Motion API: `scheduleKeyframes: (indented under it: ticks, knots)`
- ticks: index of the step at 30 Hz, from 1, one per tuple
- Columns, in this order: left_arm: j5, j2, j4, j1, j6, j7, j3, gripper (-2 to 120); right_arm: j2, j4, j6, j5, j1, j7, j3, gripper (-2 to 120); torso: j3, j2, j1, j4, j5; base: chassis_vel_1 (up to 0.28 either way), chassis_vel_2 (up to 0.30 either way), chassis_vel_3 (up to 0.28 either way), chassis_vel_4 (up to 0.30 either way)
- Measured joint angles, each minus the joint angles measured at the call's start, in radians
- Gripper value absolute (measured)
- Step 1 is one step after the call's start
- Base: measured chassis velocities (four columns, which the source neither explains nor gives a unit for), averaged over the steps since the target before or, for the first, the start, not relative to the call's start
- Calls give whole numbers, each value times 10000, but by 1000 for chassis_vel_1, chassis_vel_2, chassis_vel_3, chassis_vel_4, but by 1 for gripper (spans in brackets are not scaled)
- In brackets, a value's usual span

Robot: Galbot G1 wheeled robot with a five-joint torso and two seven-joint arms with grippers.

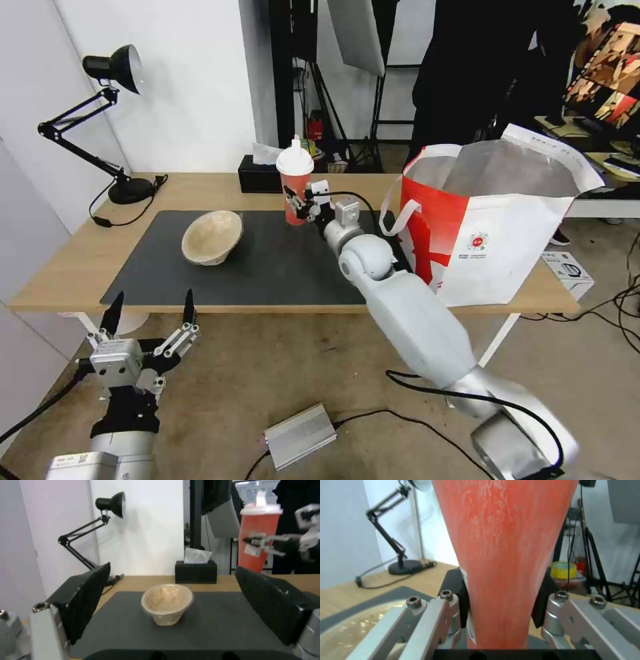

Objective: Pick up the trash from the table and place it into the takeout bag.

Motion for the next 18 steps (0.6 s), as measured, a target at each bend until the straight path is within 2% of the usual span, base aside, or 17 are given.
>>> scheduleKeyframes:
  ticks: [6, 18]
  knots:
    - [-5, 12, 0, -11, -7, -3, 4, 100, -546, 1271, -289, 534, -112, 295, -57, 34, 0, 0, 0, 0, 0, 0, 0, 0, 0]
    - [-16, 10, 0, -6, -11, -7, -68, 100, -1188, 2922, -901, 1416, 83, 1226, 330, 34, 0, 0, 0, 1, -1, 0, 0, 0, 0]
